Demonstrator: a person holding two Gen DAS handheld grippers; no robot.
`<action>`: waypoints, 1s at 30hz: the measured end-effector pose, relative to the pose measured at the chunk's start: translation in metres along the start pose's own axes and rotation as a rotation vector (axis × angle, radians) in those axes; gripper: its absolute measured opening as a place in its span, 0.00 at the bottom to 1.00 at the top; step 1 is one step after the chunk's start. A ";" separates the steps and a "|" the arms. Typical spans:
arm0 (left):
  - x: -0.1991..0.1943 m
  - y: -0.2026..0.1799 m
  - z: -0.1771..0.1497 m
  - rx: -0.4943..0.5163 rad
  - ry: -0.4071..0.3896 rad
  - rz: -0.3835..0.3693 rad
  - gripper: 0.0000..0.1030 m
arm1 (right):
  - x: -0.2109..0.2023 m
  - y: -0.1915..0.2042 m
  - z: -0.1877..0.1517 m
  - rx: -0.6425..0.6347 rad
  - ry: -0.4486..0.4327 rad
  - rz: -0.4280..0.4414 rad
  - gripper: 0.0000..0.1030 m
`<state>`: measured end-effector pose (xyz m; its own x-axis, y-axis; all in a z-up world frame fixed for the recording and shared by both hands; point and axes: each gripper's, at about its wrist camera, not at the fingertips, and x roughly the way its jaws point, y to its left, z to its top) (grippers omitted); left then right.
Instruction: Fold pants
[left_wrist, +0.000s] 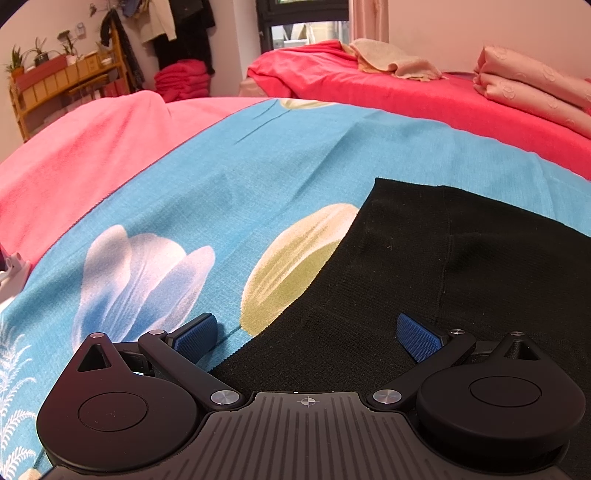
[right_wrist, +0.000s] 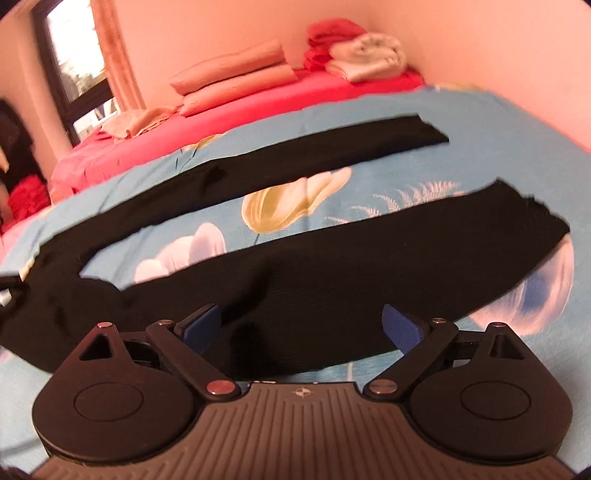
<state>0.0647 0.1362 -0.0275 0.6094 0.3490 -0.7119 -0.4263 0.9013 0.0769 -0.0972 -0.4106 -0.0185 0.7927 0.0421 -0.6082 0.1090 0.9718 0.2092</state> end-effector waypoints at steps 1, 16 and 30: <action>-0.001 0.000 0.000 -0.001 0.000 0.000 1.00 | 0.000 -0.003 0.000 -0.002 -0.009 -0.004 0.92; -0.001 0.000 0.000 -0.009 -0.008 -0.004 1.00 | -0.023 -0.040 0.000 0.235 -0.122 -0.283 0.90; -0.002 0.001 0.000 -0.010 -0.007 -0.005 1.00 | -0.015 0.020 -0.007 0.039 -0.077 -0.166 0.90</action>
<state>0.0635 0.1363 -0.0263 0.6162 0.3467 -0.7071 -0.4302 0.9003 0.0665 -0.1111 -0.3899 -0.0100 0.8055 -0.1375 -0.5764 0.2642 0.9540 0.1416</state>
